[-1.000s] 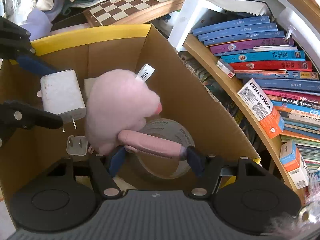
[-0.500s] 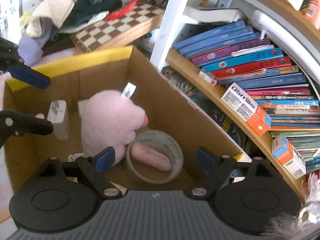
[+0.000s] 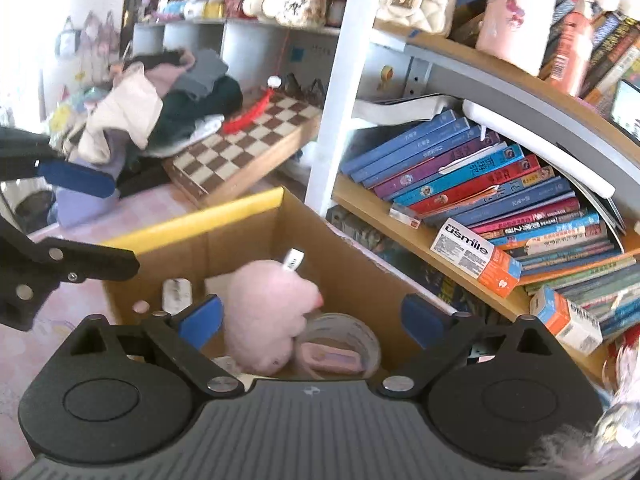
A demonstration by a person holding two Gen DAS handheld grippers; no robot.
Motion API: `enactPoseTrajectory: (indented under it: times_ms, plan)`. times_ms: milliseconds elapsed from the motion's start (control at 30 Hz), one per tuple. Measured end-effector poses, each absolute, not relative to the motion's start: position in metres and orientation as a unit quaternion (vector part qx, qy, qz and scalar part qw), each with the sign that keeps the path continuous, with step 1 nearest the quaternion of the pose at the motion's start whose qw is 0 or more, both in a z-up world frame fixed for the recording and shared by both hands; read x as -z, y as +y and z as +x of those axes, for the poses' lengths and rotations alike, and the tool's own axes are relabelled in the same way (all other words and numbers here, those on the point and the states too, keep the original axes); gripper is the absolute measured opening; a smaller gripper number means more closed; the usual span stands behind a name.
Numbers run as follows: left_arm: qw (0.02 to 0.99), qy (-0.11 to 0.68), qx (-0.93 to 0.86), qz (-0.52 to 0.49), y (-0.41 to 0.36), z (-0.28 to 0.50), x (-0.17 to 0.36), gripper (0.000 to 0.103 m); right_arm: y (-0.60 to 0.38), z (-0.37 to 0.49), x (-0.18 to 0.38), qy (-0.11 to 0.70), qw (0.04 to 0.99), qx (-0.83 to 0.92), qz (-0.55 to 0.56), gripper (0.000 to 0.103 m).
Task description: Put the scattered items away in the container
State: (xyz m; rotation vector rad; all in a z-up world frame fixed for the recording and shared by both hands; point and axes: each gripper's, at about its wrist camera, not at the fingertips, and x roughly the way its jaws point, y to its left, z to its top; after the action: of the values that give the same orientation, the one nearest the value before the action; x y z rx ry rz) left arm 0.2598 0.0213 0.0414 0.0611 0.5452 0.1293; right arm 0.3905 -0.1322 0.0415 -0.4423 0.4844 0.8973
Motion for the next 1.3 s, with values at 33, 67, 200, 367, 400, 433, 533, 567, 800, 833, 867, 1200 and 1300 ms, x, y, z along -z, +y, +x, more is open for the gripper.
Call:
enactPoseTrajectory:
  times_ms: [33,67,200,367,400,433,533,567,800,833,867,1200,1300]
  plan:
    - [0.961,0.266,-0.069,0.031,0.021,0.255,-0.040,0.085,-0.134,0.384,-0.042,0.227,0.854,-0.422,-0.203,0.097]
    - [0.961,0.263,-0.075,0.032,0.021,0.251,-0.039,0.085,-0.137,0.378,-0.042,0.223,0.859,-0.417,-0.197,0.097]
    - [0.963,0.254,-0.086,0.027,0.022,0.232,-0.037,0.089,-0.149,0.349,-0.043,0.196,0.881,-0.392,-0.180,0.099]
    - [0.966,0.241,-0.087,0.016,0.027,0.212,-0.038,0.091,-0.168,0.317,-0.042,0.186,0.907,-0.344,-0.156,0.100]
    - [0.967,0.239,-0.086,0.012,0.029,0.208,-0.038,0.091,-0.171,0.312,-0.042,0.188,0.911,-0.334,-0.150,0.100]
    - [0.968,0.237,-0.085,0.008,0.030,0.204,-0.038,0.092,-0.174,0.306,-0.041,0.193,0.915,-0.325,-0.143,0.100]
    - [0.969,0.233,-0.080,-0.003,0.034,0.192,-0.037,0.094,-0.182,0.290,-0.036,0.206,0.923,-0.299,-0.128,0.100]
    - [0.969,0.233,-0.078,-0.005,0.035,0.187,-0.036,0.094,-0.183,0.284,-0.035,0.210,0.925,-0.291,-0.125,0.100]
    - [0.968,0.241,-0.068,-0.006,0.037,0.154,-0.028,0.096,-0.184,0.237,-0.024,0.222,0.938,-0.243,-0.106,0.100]
    - [0.968,0.244,-0.067,-0.005,0.037,0.149,-0.026,0.096,-0.183,0.230,-0.023,0.224,0.939,-0.240,-0.106,0.100]
    - [0.967,0.246,-0.067,-0.004,0.036,0.144,-0.025,0.096,-0.182,0.223,-0.021,0.227,0.938,-0.238,-0.108,0.100]
    - [0.964,0.258,-0.060,-0.008,0.034,0.100,-0.013,0.097,-0.172,0.163,-0.011,0.237,0.932,-0.238,-0.132,0.101]
    - [0.963,0.265,-0.057,-0.007,0.031,0.088,-0.009,0.097,-0.172,0.147,-0.009,0.239,0.933,-0.236,-0.132,0.101]
